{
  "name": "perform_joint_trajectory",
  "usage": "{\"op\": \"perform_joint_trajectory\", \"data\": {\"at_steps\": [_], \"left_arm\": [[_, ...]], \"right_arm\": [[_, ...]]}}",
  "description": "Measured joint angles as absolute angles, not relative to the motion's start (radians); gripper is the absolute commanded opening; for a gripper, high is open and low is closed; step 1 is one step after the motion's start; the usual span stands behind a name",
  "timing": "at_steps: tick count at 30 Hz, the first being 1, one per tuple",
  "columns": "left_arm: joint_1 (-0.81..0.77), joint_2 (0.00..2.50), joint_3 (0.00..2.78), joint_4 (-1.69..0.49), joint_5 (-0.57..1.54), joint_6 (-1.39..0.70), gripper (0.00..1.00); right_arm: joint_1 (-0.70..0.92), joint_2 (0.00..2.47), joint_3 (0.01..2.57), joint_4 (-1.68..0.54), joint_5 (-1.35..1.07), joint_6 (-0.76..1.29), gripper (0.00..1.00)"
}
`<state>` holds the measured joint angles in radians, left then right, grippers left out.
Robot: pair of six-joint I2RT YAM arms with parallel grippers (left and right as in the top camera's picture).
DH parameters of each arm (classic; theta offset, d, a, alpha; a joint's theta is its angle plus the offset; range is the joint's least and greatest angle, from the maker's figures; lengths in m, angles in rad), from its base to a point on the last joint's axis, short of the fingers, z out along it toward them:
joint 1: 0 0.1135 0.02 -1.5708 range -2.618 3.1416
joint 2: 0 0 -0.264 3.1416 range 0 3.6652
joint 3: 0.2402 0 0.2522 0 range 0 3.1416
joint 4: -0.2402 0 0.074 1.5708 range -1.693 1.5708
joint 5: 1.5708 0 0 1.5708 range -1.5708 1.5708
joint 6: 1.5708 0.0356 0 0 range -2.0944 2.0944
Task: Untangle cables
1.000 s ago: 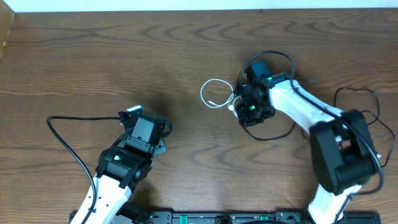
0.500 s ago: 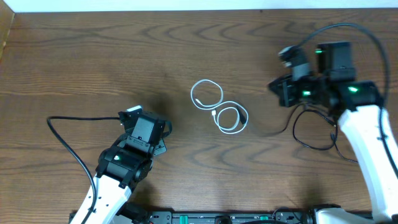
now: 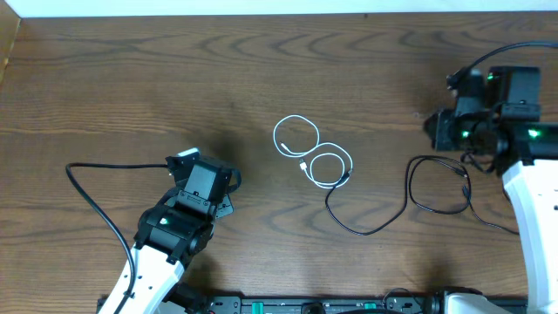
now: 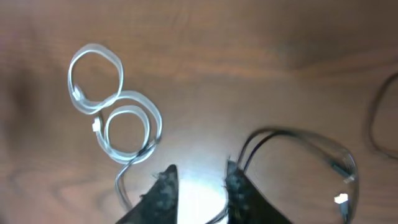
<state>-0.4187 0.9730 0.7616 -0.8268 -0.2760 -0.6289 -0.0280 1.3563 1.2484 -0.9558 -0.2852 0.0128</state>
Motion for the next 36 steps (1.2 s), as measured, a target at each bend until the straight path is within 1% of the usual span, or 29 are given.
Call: {"op": "perform_joint_trajectory", "data": {"at_steps": [3,8,16,22,31,36], "left_arm": [[-0.419,0.973,0.762,-0.827,-0.276,-0.629,0.29],[-0.419,0.973,0.762,-0.827,-0.276,-0.629,0.29],[-0.419,0.973,0.762,-0.827,-0.276,-0.629,0.29],[-0.419,0.973,0.762,-0.827,-0.276,-0.629,0.29],[-0.419,0.973,0.762,-0.827,-0.276,-0.629,0.29],[-0.419,0.973,0.762,-0.827,-0.276,-0.629,0.29]], "right_arm": [[0.023,1.398,1.248,-1.024,-0.305,0.008,0.33],[0.142,1.480,1.247,-1.071,-0.324,0.027,0.39],[0.344,1.616,1.245,-1.038,-0.328,0.133,0.41],[0.499,1.737,1.242,-1.017,-0.273,0.209,0.41],[0.655,1.880,1.240,-0.963,-0.152,0.377,0.41],[0.715,1.937,1.240,-0.923,-0.093,0.466,0.38]]}}
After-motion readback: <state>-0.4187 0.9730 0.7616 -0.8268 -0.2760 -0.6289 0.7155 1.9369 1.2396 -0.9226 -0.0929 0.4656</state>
